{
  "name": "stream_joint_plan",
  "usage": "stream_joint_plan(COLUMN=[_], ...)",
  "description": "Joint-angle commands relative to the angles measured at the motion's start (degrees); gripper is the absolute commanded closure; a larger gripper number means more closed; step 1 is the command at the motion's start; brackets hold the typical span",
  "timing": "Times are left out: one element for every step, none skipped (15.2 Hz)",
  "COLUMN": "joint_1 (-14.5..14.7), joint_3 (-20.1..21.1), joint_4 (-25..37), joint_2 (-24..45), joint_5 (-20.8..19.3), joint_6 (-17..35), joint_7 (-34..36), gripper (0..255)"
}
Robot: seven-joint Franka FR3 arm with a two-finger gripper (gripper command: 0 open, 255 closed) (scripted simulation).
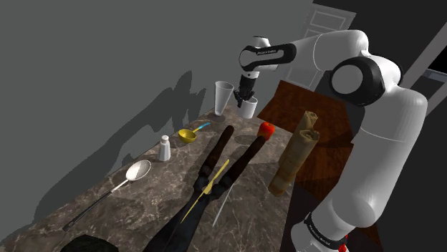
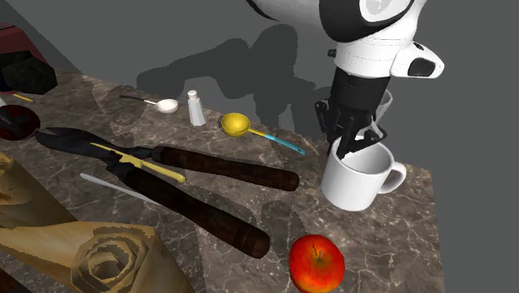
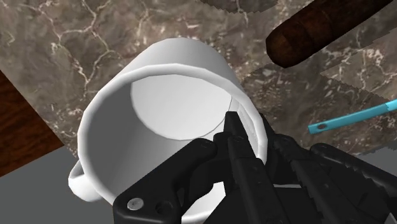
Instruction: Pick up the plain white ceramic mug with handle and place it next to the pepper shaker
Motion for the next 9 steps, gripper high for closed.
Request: stream_joint_plan(joint_1=[0.01,0.01,0.01,0.01,0.01,0.0,-0.01,-0.01,-0.02], joint_3=[-0.02,-0.04,-0.06,-0.07,-0.09,-0.1,-0.12,-0.13,-0.14], joint_4=[1.23,1.79,2.36,2.94,3.54,4.16,4.79,5.44,6.11], joint_2=[-0.25,-0.41,-0.56,-0.7,-0.83,-0.95,-1.05,-1.14,-1.22], joint_5=[-0.08,-0.13,-0.17,-0.22,-0.26,-0.29,-0.32,-0.35,-0.38], joint_6=[-1.47,-2.18,-2.9,-3.62,-4.34,-5.07,-5.8,-6.54,-7.28], joint_7=[0.08,0.11,0.14,0.16,0.19,0.21,0.23,0.24,0.26], gripper=[255,255,255,255,255,255,255,255,255])
